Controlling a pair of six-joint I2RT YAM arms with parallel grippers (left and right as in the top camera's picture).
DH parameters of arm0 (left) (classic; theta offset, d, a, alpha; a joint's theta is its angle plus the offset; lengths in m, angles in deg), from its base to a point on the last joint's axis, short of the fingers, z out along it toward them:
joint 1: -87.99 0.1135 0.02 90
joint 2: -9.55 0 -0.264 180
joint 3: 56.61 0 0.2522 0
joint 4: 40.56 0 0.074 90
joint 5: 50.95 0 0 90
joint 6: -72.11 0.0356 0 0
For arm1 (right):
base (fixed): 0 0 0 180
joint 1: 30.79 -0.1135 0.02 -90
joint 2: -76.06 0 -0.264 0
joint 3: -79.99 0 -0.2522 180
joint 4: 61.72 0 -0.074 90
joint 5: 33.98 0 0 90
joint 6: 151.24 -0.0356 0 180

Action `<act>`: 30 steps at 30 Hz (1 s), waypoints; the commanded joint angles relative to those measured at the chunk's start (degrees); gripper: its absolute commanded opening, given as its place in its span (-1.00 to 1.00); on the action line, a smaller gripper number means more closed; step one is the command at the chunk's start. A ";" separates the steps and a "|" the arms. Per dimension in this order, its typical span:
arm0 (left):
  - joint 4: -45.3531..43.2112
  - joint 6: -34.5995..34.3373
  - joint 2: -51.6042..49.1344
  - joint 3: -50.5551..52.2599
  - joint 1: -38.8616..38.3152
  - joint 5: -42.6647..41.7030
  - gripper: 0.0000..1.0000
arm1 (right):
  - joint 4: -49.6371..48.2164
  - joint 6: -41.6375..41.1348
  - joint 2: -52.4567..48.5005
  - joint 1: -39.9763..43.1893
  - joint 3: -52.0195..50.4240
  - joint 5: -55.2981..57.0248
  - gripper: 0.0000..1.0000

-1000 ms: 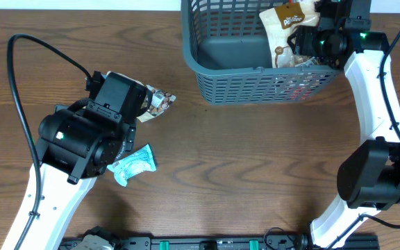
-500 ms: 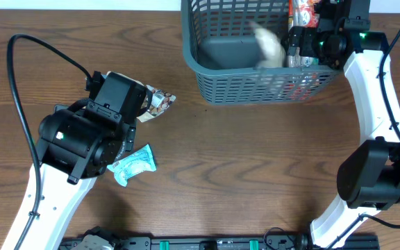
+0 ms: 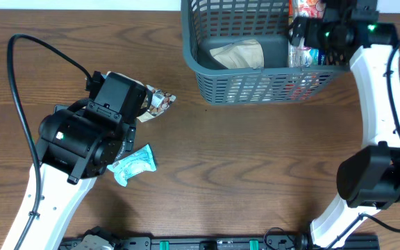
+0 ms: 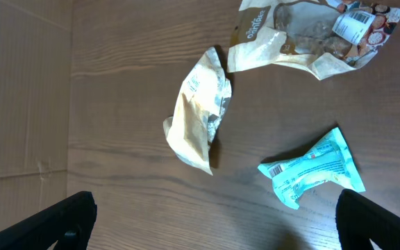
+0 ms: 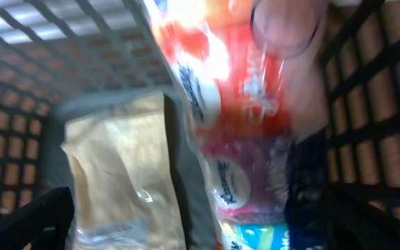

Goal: Pack container
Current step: 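Drop the Pantree wrapper into the basket and open right gripper, then retract the right arm and lower the left gripper toward the wrappers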

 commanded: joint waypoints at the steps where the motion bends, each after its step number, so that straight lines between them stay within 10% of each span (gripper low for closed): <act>1: 0.13 0.74 0.42 -0.42 0.37 0.61 0.97 | 2.38 -0.55 0.04 -0.37 7.17 0.11 0.99; 30: -9.55 0.28 0.26 -0.42 0.37 -7.82 0.97 | 29.70 2.34 1.14 19.71 36.46 19.56 0.98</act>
